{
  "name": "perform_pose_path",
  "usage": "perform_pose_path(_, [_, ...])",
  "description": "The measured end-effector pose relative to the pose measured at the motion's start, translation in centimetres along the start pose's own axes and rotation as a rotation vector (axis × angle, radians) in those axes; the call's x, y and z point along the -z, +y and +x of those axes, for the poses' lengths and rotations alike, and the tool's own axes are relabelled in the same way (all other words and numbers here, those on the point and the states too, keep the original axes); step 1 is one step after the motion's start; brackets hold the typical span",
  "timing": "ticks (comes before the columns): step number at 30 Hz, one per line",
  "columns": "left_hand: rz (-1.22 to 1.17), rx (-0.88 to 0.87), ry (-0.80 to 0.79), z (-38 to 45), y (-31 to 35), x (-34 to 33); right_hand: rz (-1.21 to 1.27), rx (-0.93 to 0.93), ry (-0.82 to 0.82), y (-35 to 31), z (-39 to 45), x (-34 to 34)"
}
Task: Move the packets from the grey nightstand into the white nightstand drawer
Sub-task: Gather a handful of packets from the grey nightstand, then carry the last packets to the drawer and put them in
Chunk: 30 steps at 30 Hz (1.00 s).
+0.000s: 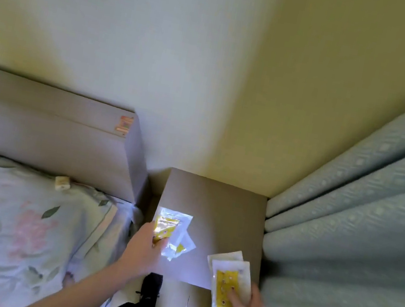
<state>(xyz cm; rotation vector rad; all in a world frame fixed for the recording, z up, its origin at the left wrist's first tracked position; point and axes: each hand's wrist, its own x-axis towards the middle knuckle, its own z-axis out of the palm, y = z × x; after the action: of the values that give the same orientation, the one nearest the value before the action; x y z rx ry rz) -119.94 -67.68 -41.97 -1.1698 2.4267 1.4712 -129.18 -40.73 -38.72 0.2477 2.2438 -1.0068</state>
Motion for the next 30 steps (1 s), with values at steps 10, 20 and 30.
perform_pose_path(10, [-0.153, 0.082, 0.207, -21.3, -0.9, 0.1, -0.056, 0.413, -0.262, 3.4, -8.6, 3.5])
perform_pose_path(20, [-0.267, 0.179, 0.486, -41.0, -4.9, -0.1, -0.243, 0.640, -0.448, 7.8, -20.4, 4.3])
perform_pose_path(30, [-0.256, 0.281, 0.670, -59.2, -11.8, -0.7, -0.474, 0.848, -0.591, 14.5, -32.5, 0.6])
